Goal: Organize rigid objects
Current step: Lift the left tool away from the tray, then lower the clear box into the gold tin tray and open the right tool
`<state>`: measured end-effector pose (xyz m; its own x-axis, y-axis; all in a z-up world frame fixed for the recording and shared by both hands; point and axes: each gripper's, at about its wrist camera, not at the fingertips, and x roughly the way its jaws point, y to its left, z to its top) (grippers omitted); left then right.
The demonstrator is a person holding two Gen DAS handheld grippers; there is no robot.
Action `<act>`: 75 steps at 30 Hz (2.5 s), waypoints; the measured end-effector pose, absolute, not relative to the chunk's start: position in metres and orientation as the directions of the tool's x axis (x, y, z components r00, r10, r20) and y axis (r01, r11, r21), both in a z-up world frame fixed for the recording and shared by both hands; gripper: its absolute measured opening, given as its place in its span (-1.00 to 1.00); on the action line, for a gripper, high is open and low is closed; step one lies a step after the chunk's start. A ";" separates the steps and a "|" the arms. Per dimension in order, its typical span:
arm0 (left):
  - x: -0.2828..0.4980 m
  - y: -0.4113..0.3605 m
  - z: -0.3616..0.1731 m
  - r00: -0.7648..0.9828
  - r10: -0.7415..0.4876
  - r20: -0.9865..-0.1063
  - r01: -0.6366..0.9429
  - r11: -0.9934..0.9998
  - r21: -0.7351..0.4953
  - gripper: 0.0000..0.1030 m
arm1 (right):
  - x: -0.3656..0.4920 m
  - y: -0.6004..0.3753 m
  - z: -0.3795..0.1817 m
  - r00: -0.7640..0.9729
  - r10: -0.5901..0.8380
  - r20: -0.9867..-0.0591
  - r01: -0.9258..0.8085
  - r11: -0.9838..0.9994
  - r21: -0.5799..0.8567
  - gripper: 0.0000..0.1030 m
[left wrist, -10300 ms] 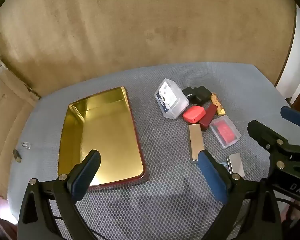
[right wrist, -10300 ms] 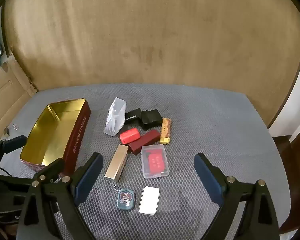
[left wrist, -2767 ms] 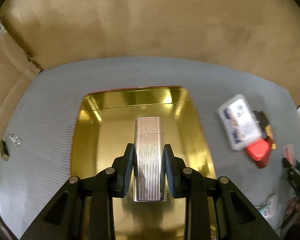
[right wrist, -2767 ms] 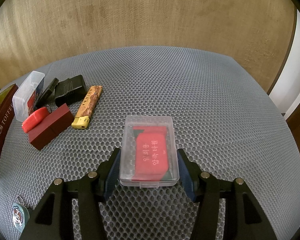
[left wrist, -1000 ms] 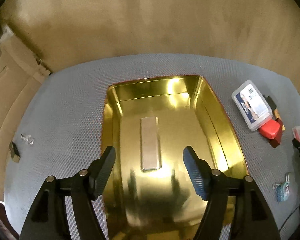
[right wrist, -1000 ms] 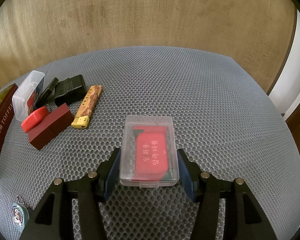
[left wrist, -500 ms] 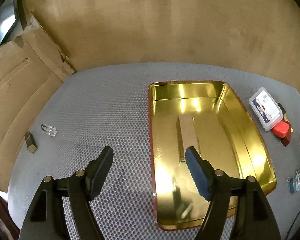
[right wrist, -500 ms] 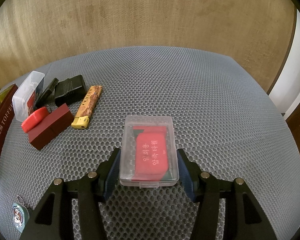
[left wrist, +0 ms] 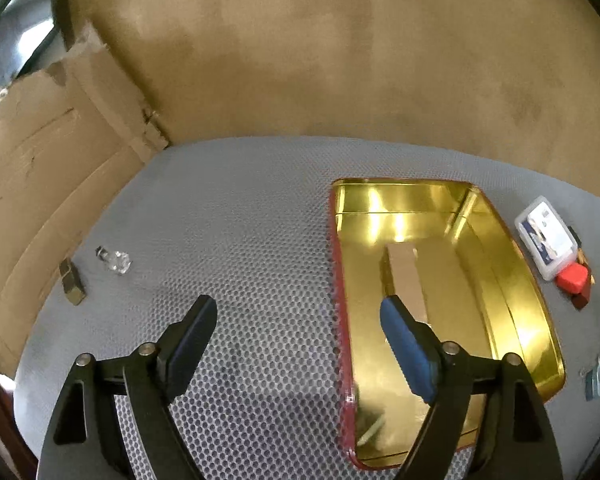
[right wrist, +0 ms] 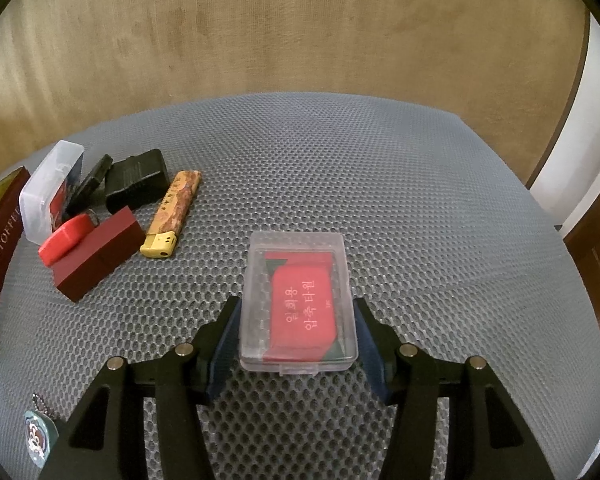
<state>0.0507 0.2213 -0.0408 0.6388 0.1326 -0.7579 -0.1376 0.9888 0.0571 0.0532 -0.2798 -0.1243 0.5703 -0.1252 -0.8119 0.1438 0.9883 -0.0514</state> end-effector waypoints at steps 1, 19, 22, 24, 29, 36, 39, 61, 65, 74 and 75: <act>0.051 0.221 -0.041 0.639 0.133 -0.757 -0.138 0.989 0.057 0.58 | 0.053 -0.278 -0.124 0.568 -0.129 -0.813 0.145 0.988 -0.055 0.07; 0.051 0.242 -0.038 0.617 0.187 -0.765 -0.243 0.969 0.041 0.70 | 0.047 -0.203 -0.061 0.638 -0.020 -0.770 0.003 1.000 -0.024 0.06; 0.050 0.248 -0.038 0.610 0.201 -0.766 -0.272 0.962 0.036 0.71 | 0.050 -0.164 -0.049 0.641 0.055 -0.766 -0.090 0.996 -0.004 0.06; 0.050 0.253 -0.038 0.604 0.204 -0.771 -0.289 0.957 0.026 0.71 | 0.051 -0.139 -0.044 0.640 0.104 -0.761 -0.150 0.989 0.009 0.06; 0.049 0.267 -0.039 0.590 0.228 -0.774 -0.352 0.936 0.007 0.71 | 0.054 -0.078 -0.027 0.621 0.232 -0.749 -0.295 0.954 0.051 0.06; 0.047 0.272 -0.038 0.592 0.237 -0.770 -0.368 0.930 0.003 0.71 | 0.060 0.010 -0.023 0.551 0.329 -0.767 -0.451 0.890 0.058 0.06; 0.048 0.275 -0.039 0.586 0.240 -0.774 -0.378 0.926 0.001 0.71 | 0.066 0.041 -0.033 0.523 0.319 -0.790 -0.483 0.875 0.033 0.07; 0.049 0.272 -0.040 0.585 0.239 -0.775 -0.380 0.925 -0.001 0.71 | 0.086 0.071 -0.088 0.441 0.159 -0.883 -0.456 0.888 -0.068 0.33; 0.049 0.272 -0.040 0.586 0.241 -0.773 -0.380 0.925 0.001 0.71 | 0.082 0.071 -0.080 0.442 0.175 -0.880 -0.457 0.888 -0.053 0.37; 0.049 0.266 -0.039 0.596 0.246 -0.765 -0.362 0.932 0.018 0.71 | 0.024 -0.014 -0.027 0.548 0.220 -0.807 -0.411 0.911 -0.031 0.36; 0.048 0.264 -0.038 0.598 0.247 -0.763 -0.357 0.934 0.022 0.71 | 0.017 -0.030 -0.025 0.561 0.196 -0.804 -0.391 0.919 -0.048 0.36</act>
<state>0.0485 0.2642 -0.0382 0.5979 0.2465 -0.7628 -0.3573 0.9337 0.0217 0.0170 -0.0299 -0.0247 0.5607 0.1965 -0.8044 -0.3914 0.9189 -0.0484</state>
